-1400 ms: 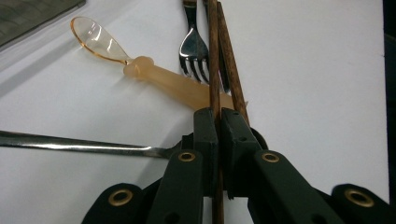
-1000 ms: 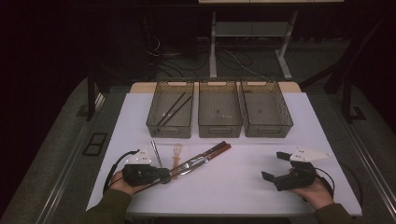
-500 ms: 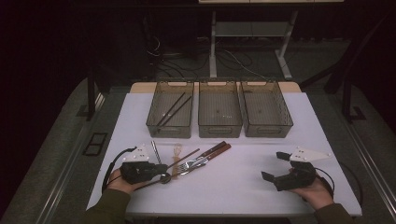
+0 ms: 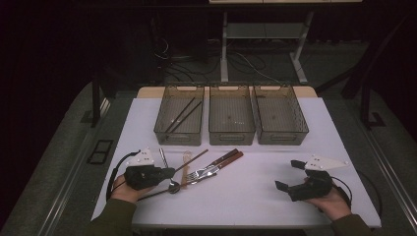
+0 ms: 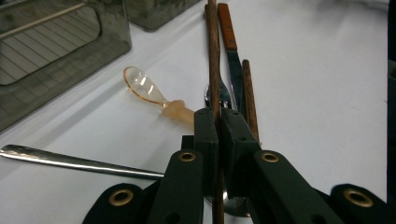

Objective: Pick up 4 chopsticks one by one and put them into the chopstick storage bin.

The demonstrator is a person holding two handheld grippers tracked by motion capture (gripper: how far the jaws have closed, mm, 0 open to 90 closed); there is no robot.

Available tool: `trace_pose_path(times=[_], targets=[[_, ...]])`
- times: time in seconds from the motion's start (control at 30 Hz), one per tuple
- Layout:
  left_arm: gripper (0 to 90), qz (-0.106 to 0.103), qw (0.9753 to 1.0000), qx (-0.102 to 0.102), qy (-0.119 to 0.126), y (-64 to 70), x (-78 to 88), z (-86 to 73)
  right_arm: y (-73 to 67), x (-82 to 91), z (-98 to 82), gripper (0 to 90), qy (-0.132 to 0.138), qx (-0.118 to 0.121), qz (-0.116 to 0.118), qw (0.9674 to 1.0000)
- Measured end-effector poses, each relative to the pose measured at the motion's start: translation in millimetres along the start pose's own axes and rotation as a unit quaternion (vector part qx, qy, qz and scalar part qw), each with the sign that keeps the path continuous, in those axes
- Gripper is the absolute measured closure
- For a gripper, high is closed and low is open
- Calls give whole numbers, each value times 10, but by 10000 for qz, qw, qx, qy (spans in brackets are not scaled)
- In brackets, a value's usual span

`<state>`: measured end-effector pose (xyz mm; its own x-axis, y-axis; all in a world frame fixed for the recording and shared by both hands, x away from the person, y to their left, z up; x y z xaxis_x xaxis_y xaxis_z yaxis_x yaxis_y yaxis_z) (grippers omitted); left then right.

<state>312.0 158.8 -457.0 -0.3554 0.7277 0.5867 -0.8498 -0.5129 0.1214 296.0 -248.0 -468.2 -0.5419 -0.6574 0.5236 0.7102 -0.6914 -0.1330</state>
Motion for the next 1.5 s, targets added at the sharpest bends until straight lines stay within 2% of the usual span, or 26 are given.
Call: trace_pose_path(times=[0.2, 0.37, 0.43, 0.47, 0.5, 0.53, 0.57, 0.87, 1.1, 1.5], targets=[[853, 113, 9999, 77, 3, -59, 6, 61, 1, -4, -1, 12, -5, 0, 5, 10000], [853, 189, 9994, 248, 177, -134, 30, 176, 2, -2, 0, 12, 2, 4, 8, 10000], [853, 199, 9993, 255, 164, -148, 31, 187, 4, -1, 0, 12, 2, -1, 3, 10000], [853, 145, 9988, 387, 244, -164, 23, 214, 4, -2, 0, 12, -1, -4, 5, 10000], [853, 145, 9988, 387, 244, -164, 23, 214, 3, -2, 0, 12, 0, 2, 7, 10000], [853, 103, 9983, 503, 261, -181, 9, 244, 4, -2, 1, 12, 4, 3, 5, 10000], [853, 133, 9983, 520, 242, -195, -2, 261, 4, -2, 0, 12, 1, 1, 5, 10000], [853, 275, 9974, 598, 285, -298, -44, 447, 13, 3, -2, 12, 5, -23, 1, 10000], [852, 423, 9959, 674, 419, -466, -63, 625, 15, 3, -3, 12, 0, -30, -4, 10000], [852, 610, 9949, 695, 416, -666, -149, 914, 15, 5, -4, 12, 3, -48, -1, 10000]])
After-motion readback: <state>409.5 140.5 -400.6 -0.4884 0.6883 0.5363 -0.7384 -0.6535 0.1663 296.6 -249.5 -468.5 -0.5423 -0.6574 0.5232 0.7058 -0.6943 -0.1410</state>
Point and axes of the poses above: each handheld gripper's, and its own axes: x roughly backward along the jaws, z roughly out of its top, y roughly to its right, the point moved 7 cm from there along -x, roughly forward along the jaws
